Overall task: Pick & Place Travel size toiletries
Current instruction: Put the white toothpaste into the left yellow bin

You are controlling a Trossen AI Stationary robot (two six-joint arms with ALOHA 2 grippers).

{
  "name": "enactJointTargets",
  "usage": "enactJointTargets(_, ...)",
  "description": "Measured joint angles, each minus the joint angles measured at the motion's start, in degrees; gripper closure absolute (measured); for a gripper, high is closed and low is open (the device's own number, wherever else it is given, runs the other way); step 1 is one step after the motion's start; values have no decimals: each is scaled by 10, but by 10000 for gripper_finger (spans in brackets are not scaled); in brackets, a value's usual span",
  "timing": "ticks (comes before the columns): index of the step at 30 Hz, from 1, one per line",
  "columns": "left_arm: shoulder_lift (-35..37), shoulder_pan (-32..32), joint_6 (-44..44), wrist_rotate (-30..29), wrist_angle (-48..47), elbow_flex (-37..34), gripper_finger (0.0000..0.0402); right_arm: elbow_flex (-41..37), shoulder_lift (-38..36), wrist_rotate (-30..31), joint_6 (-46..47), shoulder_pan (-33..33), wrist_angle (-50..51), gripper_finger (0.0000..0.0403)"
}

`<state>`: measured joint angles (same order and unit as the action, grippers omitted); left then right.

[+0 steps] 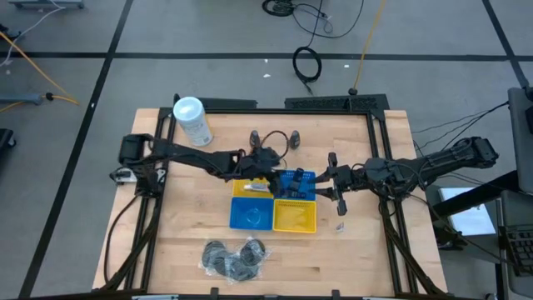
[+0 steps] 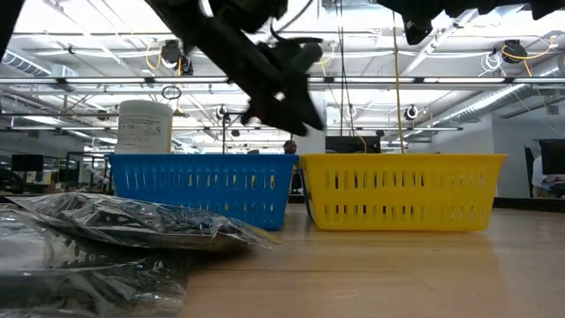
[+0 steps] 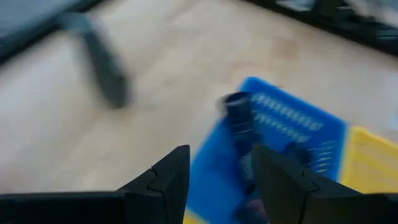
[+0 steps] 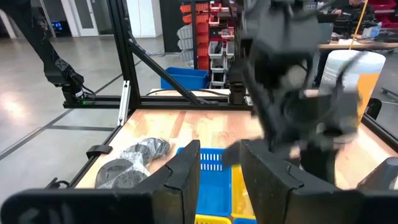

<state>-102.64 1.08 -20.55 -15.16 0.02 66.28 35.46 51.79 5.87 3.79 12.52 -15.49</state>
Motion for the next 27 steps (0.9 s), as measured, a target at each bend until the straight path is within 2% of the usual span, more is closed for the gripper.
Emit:
enactJointTargets(3,39,-18,-16,-66,-62,0,231,0,0,0,0,0,3,298)
enactJointTargets(7,72,-37,10,-102,-135,0,231,0,0,0,0,0,5,296)
enactJointTargets(12,100,-50,-32,-112,-268,0,231,0,0,0,14,0,9,297)
enactJointTargets(18,121,-57,-111,-152,-445,0,231,0,0,-1,14,0,12,296)
enactJointTargets(23,143,-52,-138,-179,-536,0,231,0,0,-2,15,0,12,298)
enactJointTargets(27,165,-38,-142,-179,-584,0,231,0,0,-2,15,0,13,296)
